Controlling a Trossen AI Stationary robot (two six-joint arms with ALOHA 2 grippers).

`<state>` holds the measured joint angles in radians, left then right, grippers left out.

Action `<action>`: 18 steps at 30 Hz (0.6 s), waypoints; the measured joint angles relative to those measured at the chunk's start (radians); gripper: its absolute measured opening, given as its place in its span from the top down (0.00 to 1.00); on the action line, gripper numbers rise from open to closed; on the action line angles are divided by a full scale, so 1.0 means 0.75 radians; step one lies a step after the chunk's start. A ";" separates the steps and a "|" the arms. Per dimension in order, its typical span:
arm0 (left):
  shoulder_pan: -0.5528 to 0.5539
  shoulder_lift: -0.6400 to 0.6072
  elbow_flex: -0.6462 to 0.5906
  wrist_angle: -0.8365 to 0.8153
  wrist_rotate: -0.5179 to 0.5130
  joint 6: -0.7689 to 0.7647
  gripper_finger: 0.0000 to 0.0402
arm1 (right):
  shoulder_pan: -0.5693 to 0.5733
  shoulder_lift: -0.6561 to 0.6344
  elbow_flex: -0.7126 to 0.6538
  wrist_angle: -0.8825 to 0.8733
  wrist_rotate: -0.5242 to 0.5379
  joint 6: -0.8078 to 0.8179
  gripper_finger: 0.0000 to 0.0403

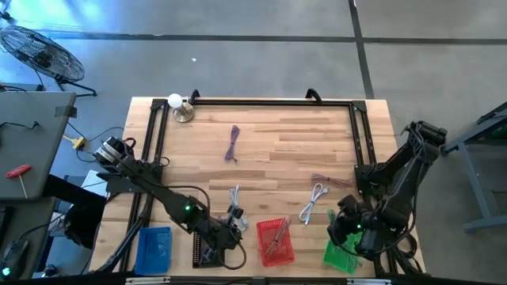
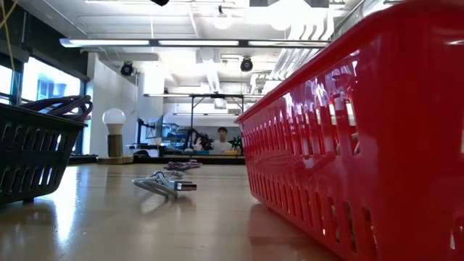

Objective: Pick & Place USB Port
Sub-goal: Put the green charger cable into the green bin

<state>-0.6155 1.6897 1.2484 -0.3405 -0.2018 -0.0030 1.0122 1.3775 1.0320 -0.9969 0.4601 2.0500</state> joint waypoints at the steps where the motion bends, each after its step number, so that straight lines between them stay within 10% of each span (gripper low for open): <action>1: 0.000 0.000 0.000 0.000 0.000 0.005 0.89 | -0.006 0.005 0.021 -0.034 -0.038 0.025 1.00; 18: 0.000 0.001 0.000 0.000 -0.057 0.068 0.89 | -0.033 0.300 0.378 -0.114 -0.449 0.161 1.00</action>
<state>-0.6155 1.6901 1.2484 -0.3408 -0.2445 0.0479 0.9878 1.6026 1.3157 -1.0827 0.1230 2.1704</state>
